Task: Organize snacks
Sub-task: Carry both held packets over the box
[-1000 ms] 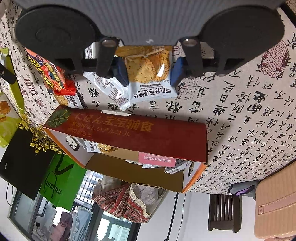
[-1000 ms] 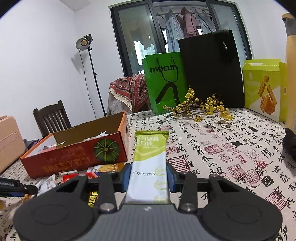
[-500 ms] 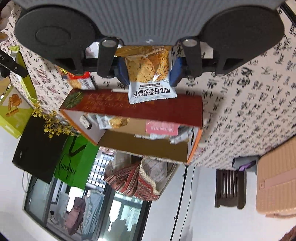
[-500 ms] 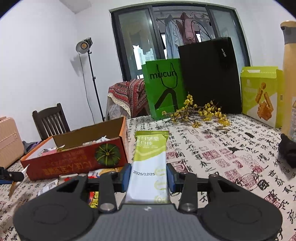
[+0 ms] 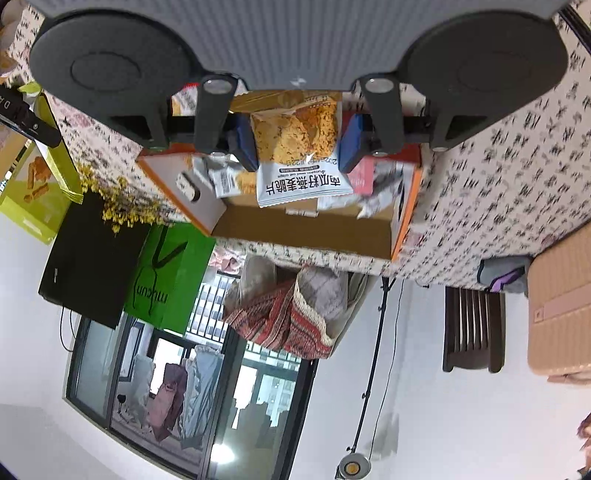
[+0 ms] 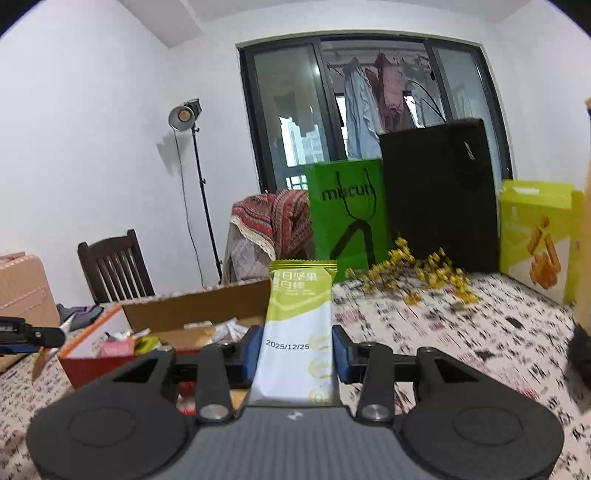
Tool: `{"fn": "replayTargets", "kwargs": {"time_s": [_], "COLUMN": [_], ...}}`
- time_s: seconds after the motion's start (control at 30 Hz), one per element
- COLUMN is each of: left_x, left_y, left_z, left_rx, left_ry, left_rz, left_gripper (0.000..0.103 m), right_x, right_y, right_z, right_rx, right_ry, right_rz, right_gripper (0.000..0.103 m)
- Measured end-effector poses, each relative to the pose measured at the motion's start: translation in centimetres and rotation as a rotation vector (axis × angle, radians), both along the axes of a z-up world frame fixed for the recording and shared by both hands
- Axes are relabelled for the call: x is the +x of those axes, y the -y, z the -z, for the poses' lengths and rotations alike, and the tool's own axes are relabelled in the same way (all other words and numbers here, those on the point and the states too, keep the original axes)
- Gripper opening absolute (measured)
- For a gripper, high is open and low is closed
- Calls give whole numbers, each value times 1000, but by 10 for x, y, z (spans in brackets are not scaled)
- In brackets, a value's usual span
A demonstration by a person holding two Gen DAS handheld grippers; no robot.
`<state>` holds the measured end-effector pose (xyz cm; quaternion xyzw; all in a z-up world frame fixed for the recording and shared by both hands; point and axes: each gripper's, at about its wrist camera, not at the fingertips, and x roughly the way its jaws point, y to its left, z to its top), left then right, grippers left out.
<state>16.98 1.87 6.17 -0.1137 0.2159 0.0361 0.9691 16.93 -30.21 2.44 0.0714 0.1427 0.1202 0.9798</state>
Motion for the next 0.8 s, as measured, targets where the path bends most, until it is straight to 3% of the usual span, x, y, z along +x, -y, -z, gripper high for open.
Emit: {"fn": "replayTargets", "kwargs": {"time_s": [0.43, 0.8], "left_x": [53, 106], "left_y": [-3, -12], "left_z": [-15, -7], "left_rx": [-7, -9], "left_ry": [26, 12], "left_rz": [-17, -70], "left_gripper": [49, 49], "right_x": [48, 107], "right_y": [-54, -102], "right_z": [-31, -34], "right_rx": [0, -31], "right_ry": [27, -27], "right_rz": [-88, -143], "right_gripper": [39, 39]}}
